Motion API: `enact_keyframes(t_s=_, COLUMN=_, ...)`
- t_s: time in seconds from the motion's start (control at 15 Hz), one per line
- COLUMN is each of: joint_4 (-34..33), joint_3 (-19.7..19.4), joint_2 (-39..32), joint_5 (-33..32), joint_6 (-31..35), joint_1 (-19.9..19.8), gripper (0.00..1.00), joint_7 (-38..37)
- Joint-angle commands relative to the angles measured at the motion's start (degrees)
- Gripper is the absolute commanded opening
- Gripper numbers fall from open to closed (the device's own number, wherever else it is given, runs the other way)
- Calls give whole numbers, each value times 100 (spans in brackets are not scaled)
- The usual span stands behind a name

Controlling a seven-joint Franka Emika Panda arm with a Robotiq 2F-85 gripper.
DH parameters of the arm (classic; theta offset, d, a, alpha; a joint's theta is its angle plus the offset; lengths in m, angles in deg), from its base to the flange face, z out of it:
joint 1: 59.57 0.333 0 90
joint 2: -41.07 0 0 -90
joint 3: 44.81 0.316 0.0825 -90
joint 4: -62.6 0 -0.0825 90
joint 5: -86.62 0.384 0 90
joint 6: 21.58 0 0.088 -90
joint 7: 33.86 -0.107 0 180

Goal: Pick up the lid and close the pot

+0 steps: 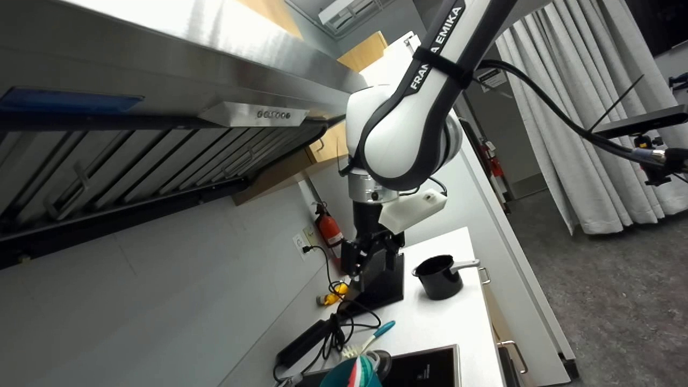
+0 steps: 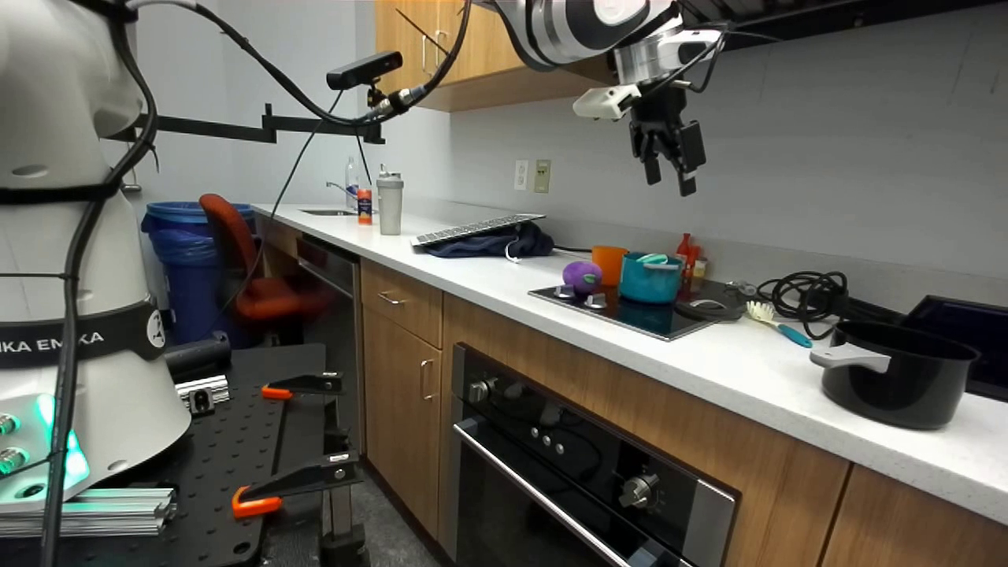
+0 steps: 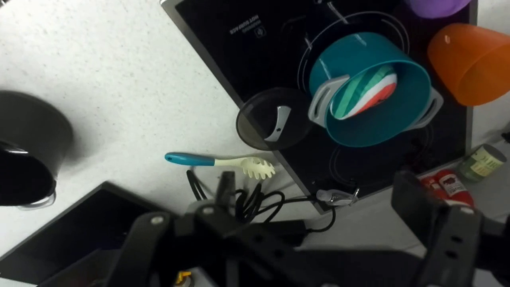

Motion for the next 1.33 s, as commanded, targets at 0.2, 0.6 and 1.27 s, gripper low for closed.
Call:
enact_keyframes(t_s=0.2, joint_4=-1117, joint_3=-351, joint_2=-972, joint_5=-122, joint_6=-14, joint_1=249, gripper=100, joint_7=-316)
enact_keyframes(t_s=0.6, joint_4=-1652, joint_3=-507, joint_2=-1583, joint_5=-72, joint_6=-149, joint_1=350, gripper=100, joint_7=-357)
enact_keyframes(t_s=1.27, joint_4=-2289, joint_3=-654, joint_2=-2279, joint_5=-116, joint_6=-302, joint_1=564, gripper=100, joint_7=-365)
